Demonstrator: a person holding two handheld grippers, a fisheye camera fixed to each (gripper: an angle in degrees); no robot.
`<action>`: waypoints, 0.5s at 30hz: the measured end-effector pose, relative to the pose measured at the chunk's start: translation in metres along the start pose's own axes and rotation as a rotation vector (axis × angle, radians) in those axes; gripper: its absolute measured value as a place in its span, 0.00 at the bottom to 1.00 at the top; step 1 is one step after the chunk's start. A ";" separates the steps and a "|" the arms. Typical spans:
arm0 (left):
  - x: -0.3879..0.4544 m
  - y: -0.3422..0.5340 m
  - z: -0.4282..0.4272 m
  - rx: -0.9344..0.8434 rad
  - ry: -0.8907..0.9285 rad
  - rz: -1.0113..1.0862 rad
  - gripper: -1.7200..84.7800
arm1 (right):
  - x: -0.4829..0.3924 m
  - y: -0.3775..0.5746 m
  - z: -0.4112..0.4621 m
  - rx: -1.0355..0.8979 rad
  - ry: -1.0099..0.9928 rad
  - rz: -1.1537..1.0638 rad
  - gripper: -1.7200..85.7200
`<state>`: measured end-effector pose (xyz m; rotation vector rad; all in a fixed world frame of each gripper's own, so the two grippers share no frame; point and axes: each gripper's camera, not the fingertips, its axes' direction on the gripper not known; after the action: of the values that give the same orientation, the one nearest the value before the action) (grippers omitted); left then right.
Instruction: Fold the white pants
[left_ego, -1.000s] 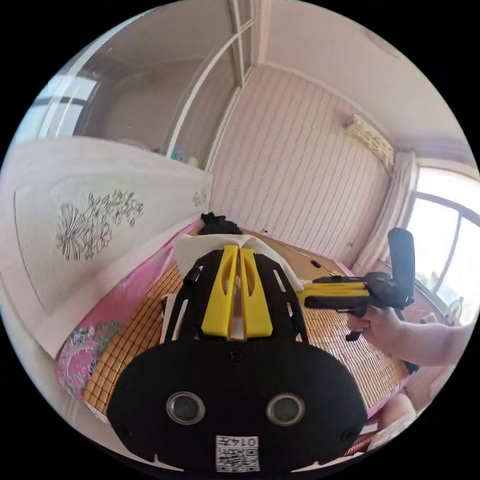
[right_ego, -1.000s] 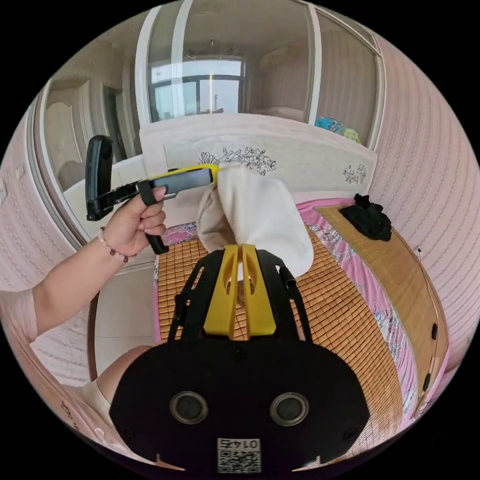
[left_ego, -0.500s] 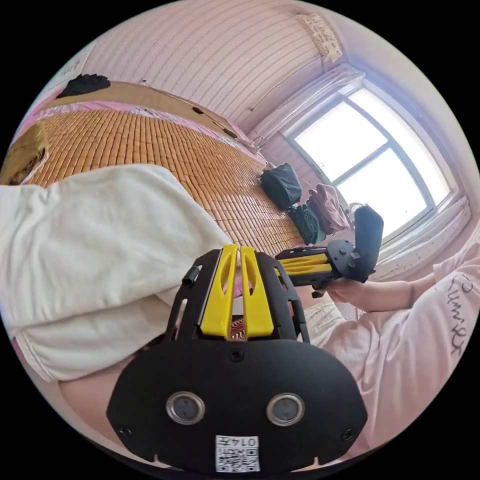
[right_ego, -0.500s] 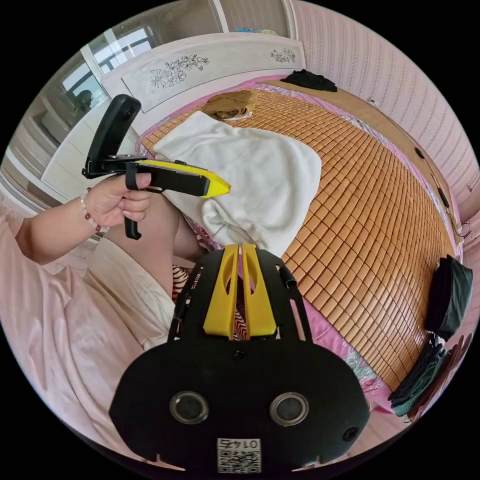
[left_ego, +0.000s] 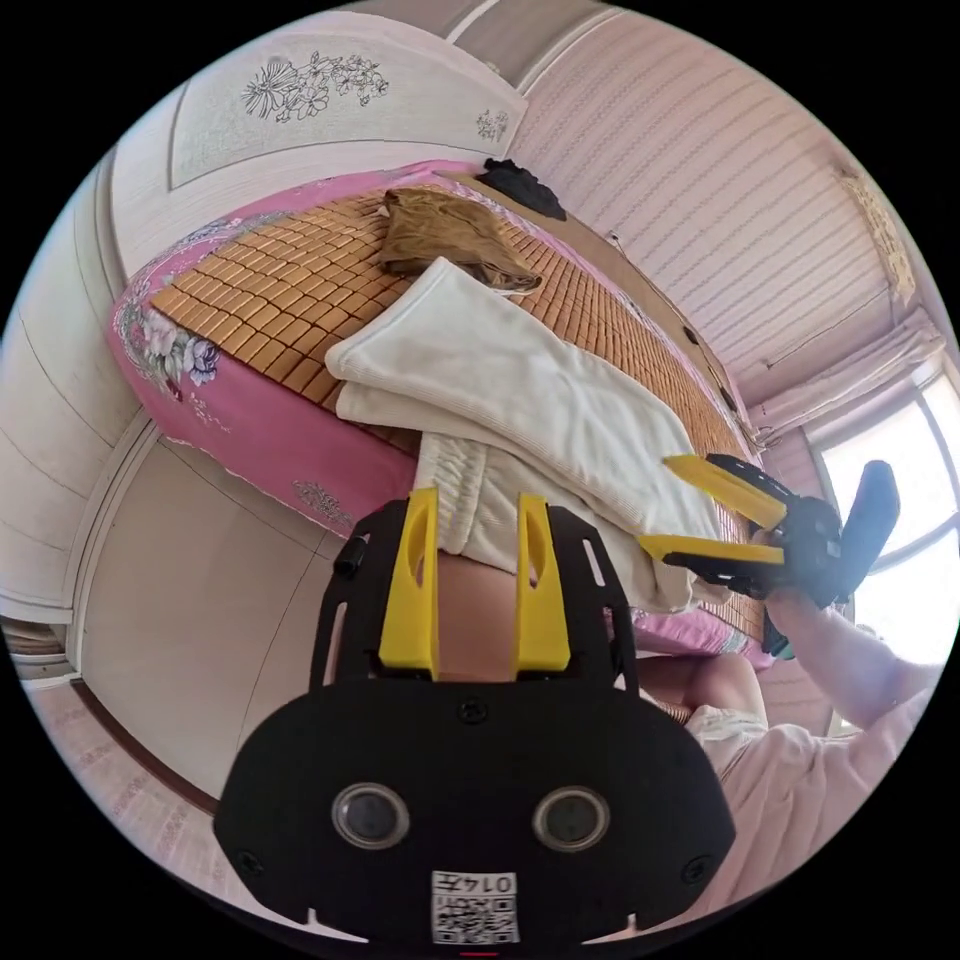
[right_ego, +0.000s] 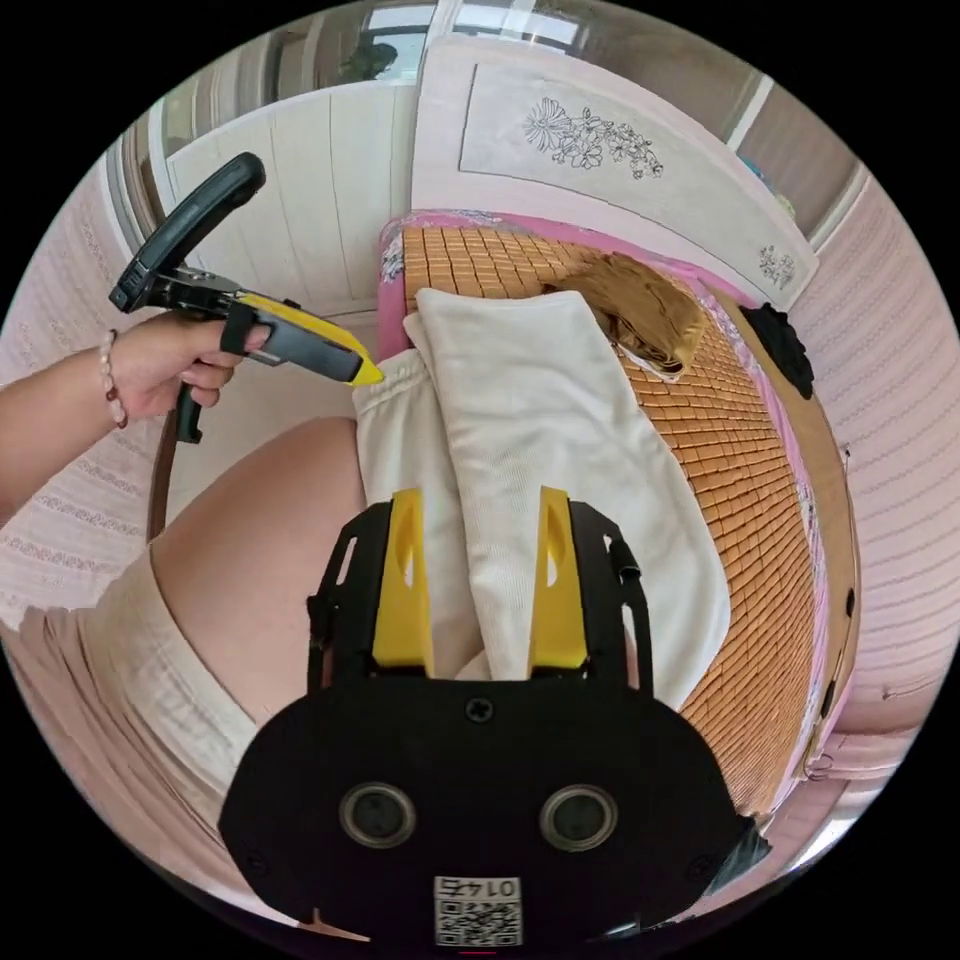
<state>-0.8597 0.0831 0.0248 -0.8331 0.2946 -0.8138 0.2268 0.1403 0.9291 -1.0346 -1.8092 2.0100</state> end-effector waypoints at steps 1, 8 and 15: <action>-0.001 -0.007 0.005 -0.017 -0.007 -0.007 0.15 | 0.001 -0.014 0.018 -0.077 0.023 -0.029 0.16; -0.005 -0.035 0.045 -0.143 -0.086 -0.029 0.15 | 0.056 -0.006 0.009 -0.116 -0.112 0.072 0.06; 0.000 -0.041 0.030 -0.148 -0.075 0.046 0.14 | 0.163 0.119 -0.144 0.291 -0.042 0.617 0.05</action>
<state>-0.8654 0.0830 0.0754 -0.9898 0.3091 -0.7221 0.2338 0.3260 0.7655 -1.5962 -1.2405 2.5465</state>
